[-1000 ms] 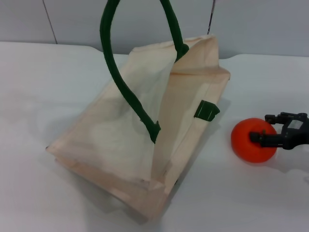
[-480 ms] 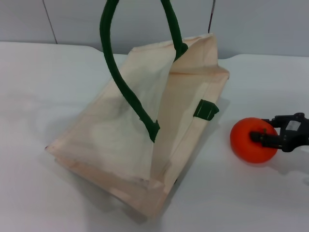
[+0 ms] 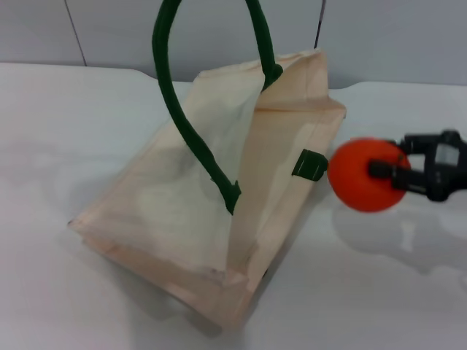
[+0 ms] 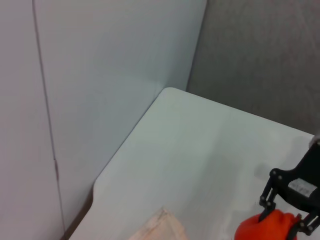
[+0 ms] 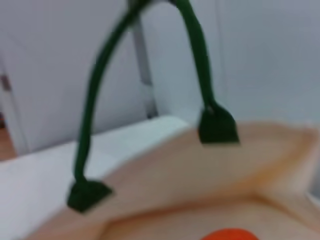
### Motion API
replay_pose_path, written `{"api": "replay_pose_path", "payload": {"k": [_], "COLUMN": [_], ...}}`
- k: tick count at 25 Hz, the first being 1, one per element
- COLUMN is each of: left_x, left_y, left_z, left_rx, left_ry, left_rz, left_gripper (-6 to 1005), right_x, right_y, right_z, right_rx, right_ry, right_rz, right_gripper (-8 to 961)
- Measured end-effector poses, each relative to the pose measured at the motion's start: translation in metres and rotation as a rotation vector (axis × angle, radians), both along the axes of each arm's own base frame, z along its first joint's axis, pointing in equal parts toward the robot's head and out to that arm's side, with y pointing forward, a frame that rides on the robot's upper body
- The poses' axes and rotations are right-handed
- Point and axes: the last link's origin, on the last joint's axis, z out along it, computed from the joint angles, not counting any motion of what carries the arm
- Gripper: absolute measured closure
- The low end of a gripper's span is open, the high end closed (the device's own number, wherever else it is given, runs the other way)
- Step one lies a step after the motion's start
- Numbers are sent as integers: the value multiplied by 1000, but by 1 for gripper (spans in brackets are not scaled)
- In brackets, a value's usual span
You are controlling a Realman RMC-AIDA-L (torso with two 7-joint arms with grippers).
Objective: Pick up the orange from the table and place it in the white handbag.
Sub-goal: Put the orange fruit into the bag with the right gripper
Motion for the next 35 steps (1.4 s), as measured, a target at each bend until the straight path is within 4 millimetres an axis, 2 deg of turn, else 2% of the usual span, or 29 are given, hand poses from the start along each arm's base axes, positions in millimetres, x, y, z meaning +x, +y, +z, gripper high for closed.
{"api": "replay_pose_path", "payload": {"k": [2, 8, 14, 19, 27, 35], "left_x": [4, 18, 25, 27, 26, 32], "left_y": [-1, -2, -3, -3, -3, -2], "left_z": [0, -1, -6, -6, -6, -9], "left_rx": [-8, -27, -58, -57, -57, -66], "left_ry": [1, -2, -2, -5, -10, -11], "left_rz": [-9, -40, -58, -63, -62, -78], "left_gripper": [884, 883, 883, 883, 883, 883], "right_x": [-14, -53, -80, -88, -116, -123], "right_y": [5, 21, 37, 40, 49, 50], "right_z": [-1, -33, -51, -68, -90, -105], "right_rx": [-10, -67, -92, -124, -152, -179], "right_ry": [10, -45, -95, -152, -195, -257], "right_rz": [43, 126, 165, 177, 212, 223], "right_gripper": [507, 552, 609, 639, 700, 758]}}
